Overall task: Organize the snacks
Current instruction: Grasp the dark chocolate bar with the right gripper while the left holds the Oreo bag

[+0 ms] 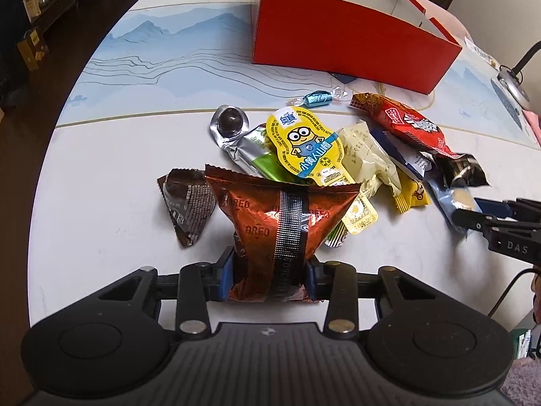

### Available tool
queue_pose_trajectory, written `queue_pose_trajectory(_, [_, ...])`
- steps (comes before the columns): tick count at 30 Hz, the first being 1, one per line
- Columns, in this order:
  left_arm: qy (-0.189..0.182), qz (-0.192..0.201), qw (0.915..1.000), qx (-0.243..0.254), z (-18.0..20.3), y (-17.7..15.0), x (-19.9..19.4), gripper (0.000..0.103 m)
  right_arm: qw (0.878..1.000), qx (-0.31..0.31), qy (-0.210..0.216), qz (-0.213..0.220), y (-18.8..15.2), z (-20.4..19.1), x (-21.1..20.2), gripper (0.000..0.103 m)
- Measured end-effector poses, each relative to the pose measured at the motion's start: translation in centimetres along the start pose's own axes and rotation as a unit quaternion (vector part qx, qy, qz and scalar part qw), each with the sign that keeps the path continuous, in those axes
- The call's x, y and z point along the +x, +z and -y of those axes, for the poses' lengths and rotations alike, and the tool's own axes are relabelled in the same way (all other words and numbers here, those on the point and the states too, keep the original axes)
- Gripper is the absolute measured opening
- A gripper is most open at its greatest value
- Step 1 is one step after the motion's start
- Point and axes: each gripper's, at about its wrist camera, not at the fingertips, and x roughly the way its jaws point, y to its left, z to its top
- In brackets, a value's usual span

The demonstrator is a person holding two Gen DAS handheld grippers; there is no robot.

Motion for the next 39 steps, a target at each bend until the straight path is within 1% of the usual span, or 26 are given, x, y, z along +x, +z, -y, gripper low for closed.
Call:
queue_pose_trajectory(4, [-0.003, 0.004, 1.0000, 0.000, -0.1, -0.3, -0.5, 0.038, 1.000, 0.007, -0.002, -0.002, -0.5, -0.2, -1.0, 0.043])
queue_pose_trajectory(6, [-0.004, 0.005, 1.0000, -0.001, -0.1, -0.5, -0.6, 0.038, 1.000, 0.009, 0.000, 0.003, -0.7, -0.2, -1.7, 0.033])
queue_pose_trajectory(9, [-0.008, 0.007, 0.9999, 0.000, -0.1, -0.7, -0.8, 0.038, 1.000, 0.019, 0.011, 0.000, -0.6, -0.3, -2.5, 0.032])
queue_pose_trajectory(12, [-0.011, 0.008, 0.9999, 0.002, -0.1, -0.9, -1.0, 0.038, 1.000, 0.002, 0.000, -0.004, -1.0, -0.8, -2.6, 0.032])
queue_pose_trajectory(16, [-0.012, 0.011, 0.9999, 0.006, -0.1, -1.3, -1.4, 0.038, 1.000, -0.002, -0.003, -0.008, -1.6, -1.2, -2.6, 0.033])
queue_pose_trajectory(19, [-0.012, 0.012, 0.9998, 0.005, -0.2, -1.4, -1.5, 0.038, 1.000, -0.007, -0.017, -0.008, -1.5, -1.1, -2.7, 0.037])
queue_pose_trajectory(21, [-0.012, 0.013, 0.9998, 0.005, -0.2, -1.5, -1.7, 0.038, 1.000, -0.010, -0.019, -0.007, -1.2, -0.7, -2.7, 0.039])
queue_pose_trajectory(23, [-0.014, 0.015, 0.9998, 0.003, -0.2, -1.4, -1.8, 0.038, 0.999, -0.027, -0.022, -0.003, -0.6, -0.5, -2.7, 0.044])
queue_pose_trajectory(25, [-0.014, 0.016, 0.9998, 0.000, -0.2, -1.3, -1.9, 0.038, 0.999, -0.045, -0.025, 0.000, 0.1, -0.4, -2.4, 0.045])
queue_pose_trajectory(26, [-0.014, 0.017, 0.9998, -0.001, -0.1, -1.3, -1.9, 0.038, 0.998, -0.053, -0.026, 0.000, 0.5, -0.4, -2.2, 0.050])
queue_pose_trajectory(27, [-0.014, 0.017, 0.9998, -0.003, -0.1, -1.2, -1.9, 0.038, 0.998, -0.059, -0.026, -0.002, 0.8, -0.3, -2.0, 0.061])
queue_pose_trajectory(28, [-0.014, 0.017, 0.9998, -0.004, 0.0, -1.2, -1.9, 0.038, 0.998, -0.064, -0.024, -0.002, 1.2, -0.2, -1.8, 0.066])
queue_pose_trajectory(29, [-0.013, 0.017, 0.9998, -0.004, 0.1, -1.2, -1.9, 0.038, 0.997, -0.071, -0.023, 0.001, 1.5, -0.1, -1.5, 0.076])
queue_pose_trajectory(31, [-0.011, 0.017, 0.9998, -0.005, 0.2, -1.1, -1.9, 0.038, 0.996, -0.083, -0.018, 0.004, 2.0, -0.2, -1.1, 0.077])
queue_pose_trajectory(34, [-0.007, 0.016, 0.9998, -0.006, 0.4, -1.0, -1.8, 0.038, 0.995, -0.104, -0.008, -0.003, 2.5, -0.9, 0.0, 0.076])
queue_pose_trajectory(37, [-0.005, 0.015, 0.9998, -0.010, 0.5, -0.9, -1.7, 0.038, 0.993, -0.117, -0.001, -0.014, 2.7, -1.2, 1.3, 0.073])
queue_pose_trajectory(39, [-0.004, 0.014, 0.9998, -0.010, 0.6, -0.9, -1.7, 0.038, 0.993, -0.119, 0.003, -0.016, 2.6, -1.2, 1.8, 0.065])
